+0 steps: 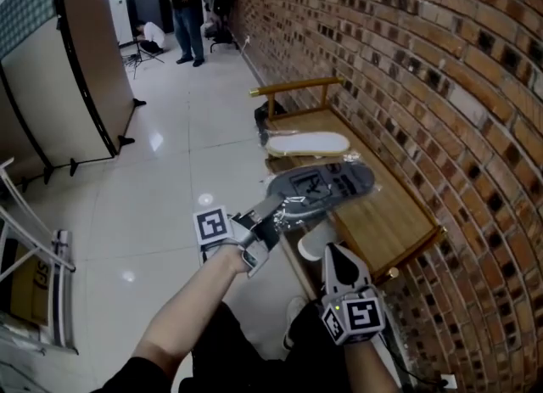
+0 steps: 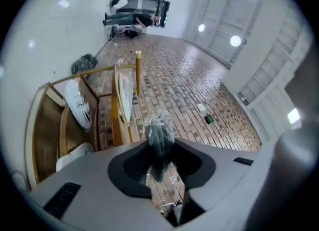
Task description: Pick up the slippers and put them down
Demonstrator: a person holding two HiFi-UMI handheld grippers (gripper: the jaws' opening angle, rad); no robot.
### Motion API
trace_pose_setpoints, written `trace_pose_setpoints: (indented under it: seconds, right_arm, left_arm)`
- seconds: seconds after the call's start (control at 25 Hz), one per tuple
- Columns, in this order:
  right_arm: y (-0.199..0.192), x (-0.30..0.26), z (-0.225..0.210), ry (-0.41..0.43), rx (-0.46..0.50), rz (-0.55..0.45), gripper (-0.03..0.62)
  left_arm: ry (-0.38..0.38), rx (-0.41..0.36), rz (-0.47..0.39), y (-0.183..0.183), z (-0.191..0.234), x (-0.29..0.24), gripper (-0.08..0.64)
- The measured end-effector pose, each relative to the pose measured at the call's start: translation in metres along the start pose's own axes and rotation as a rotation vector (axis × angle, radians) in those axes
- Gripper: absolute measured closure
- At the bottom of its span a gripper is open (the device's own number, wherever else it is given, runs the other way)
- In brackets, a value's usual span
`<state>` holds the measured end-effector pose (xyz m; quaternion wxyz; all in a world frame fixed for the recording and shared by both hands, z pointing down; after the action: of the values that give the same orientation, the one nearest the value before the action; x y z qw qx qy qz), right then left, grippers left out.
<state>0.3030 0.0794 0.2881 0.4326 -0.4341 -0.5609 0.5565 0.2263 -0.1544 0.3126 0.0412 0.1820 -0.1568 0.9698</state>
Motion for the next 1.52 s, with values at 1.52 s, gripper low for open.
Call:
trace_pose_setpoints:
  seconds: [1.52]
  right_arm:
    - [-0.098,-0.192,0.249,0.456,0.059,0.177,0.581]
  left_arm:
    - [0.304,-0.399,-0.893,0.082,0.001,0.403,0.449]
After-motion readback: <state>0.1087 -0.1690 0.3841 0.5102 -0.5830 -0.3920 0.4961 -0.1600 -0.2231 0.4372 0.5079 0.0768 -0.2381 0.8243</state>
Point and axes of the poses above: the fingertips, and each gripper's own axes: x backward along the fingers, z to its left, y out of its top, the point moved 8 cm from there along x, backward along the fingers, and after that the axes turned 5 degrees about -y, right-handed, at the moved point
